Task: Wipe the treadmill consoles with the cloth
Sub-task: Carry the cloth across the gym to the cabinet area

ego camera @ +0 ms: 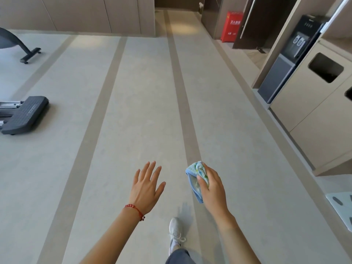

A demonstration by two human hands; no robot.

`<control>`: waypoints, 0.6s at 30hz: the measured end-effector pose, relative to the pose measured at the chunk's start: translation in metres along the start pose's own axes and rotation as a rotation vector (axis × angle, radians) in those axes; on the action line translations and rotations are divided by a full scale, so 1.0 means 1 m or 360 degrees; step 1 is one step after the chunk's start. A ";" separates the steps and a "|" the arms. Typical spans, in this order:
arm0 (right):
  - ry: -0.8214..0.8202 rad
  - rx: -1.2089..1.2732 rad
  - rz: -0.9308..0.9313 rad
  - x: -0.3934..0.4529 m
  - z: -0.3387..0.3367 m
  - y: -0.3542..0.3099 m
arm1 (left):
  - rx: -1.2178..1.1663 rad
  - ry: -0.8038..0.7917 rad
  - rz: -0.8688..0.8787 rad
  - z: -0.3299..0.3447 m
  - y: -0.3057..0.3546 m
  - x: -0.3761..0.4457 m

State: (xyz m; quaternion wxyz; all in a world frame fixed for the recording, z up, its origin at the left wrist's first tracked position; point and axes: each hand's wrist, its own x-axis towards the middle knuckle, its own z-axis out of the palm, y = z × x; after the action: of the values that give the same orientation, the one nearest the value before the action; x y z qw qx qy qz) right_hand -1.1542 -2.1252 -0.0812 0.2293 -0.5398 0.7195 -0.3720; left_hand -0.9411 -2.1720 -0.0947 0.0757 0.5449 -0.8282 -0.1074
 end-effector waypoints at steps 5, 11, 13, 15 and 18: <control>-0.0030 0.0013 -0.0019 0.120 0.000 -0.004 | 0.0008 0.0018 -0.0011 -0.013 -0.009 0.113; -0.0015 -0.0009 0.0010 0.236 0.010 -0.004 | -0.0003 0.0020 0.0010 -0.025 -0.031 0.235; 0.0001 -0.0012 0.0022 0.274 0.019 -0.001 | -0.0019 0.0013 0.0031 -0.025 -0.042 0.280; 0.0037 -0.0004 0.0074 0.315 0.030 0.001 | -0.0023 0.0005 0.0064 -0.025 -0.054 0.329; 0.0089 -0.0014 0.0110 0.381 0.047 0.002 | -0.0018 -0.0031 0.0113 -0.025 -0.075 0.403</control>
State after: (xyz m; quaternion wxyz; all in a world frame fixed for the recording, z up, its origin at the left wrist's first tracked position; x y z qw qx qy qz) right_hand -1.2401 -2.4993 -0.0842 0.2194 -0.5048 0.7456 -0.3757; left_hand -1.0281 -2.5734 -0.0863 0.0745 0.5136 -0.8470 -0.1148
